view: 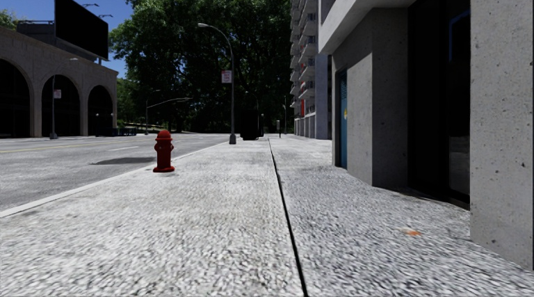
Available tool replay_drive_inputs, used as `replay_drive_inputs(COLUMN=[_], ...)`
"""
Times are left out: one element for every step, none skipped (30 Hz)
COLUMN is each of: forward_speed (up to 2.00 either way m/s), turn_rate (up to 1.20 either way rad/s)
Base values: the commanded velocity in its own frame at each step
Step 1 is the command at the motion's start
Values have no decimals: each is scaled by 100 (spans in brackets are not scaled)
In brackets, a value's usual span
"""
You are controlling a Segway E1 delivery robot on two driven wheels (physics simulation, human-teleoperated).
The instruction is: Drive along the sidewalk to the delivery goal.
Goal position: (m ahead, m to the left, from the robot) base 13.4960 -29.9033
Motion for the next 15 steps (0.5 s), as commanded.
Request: replay_drive_inputs(forward_speed=[200,200,200,200,200,200,200,200,200,200,200,200,200,200,200], turn_rate=[0,0,0,0,0,0,0,0,0,0,0,0,0,0,0])
